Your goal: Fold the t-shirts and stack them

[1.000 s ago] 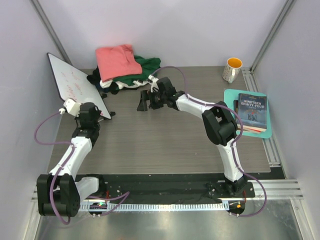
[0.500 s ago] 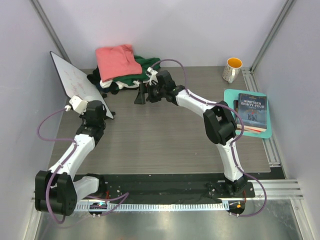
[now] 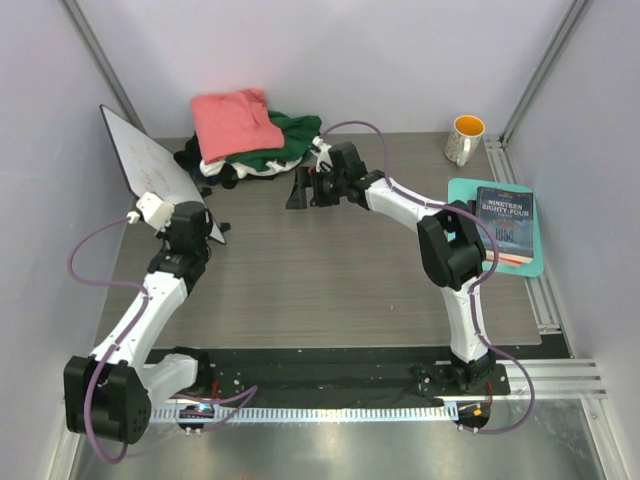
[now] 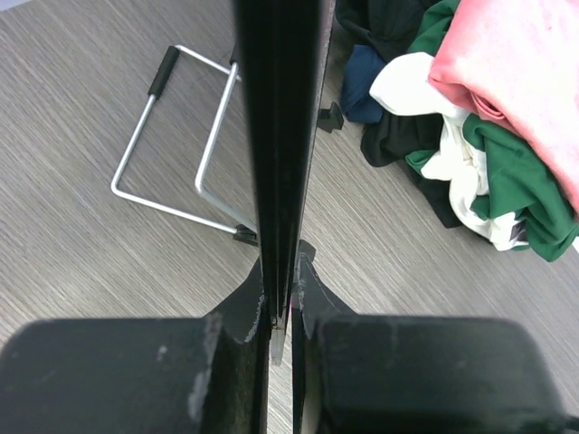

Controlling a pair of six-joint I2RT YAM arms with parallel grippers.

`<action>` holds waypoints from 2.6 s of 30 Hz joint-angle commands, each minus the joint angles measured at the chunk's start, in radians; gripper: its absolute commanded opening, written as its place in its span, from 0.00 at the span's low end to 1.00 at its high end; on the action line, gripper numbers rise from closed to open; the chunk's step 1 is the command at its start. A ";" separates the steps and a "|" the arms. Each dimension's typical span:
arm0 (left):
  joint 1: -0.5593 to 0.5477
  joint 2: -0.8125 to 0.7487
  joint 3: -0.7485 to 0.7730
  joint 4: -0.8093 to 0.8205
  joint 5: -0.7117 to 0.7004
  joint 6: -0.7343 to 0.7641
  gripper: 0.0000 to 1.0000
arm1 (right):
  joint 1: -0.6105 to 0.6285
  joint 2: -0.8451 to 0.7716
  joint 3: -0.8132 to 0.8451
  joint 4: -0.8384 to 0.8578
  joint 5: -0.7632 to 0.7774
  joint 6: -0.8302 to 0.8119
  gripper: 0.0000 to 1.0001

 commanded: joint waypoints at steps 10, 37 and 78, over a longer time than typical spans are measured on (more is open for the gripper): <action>-0.013 -0.029 -0.056 -0.289 -0.008 0.019 0.00 | -0.012 -0.131 -0.047 0.021 -0.008 0.002 0.96; -0.145 0.095 0.021 -0.371 -0.022 -0.087 0.62 | -0.026 -0.125 -0.055 0.035 -0.020 0.009 0.96; -0.159 -0.127 0.315 -0.662 -0.031 0.037 0.64 | 0.198 0.011 0.105 -0.052 0.026 -0.001 0.96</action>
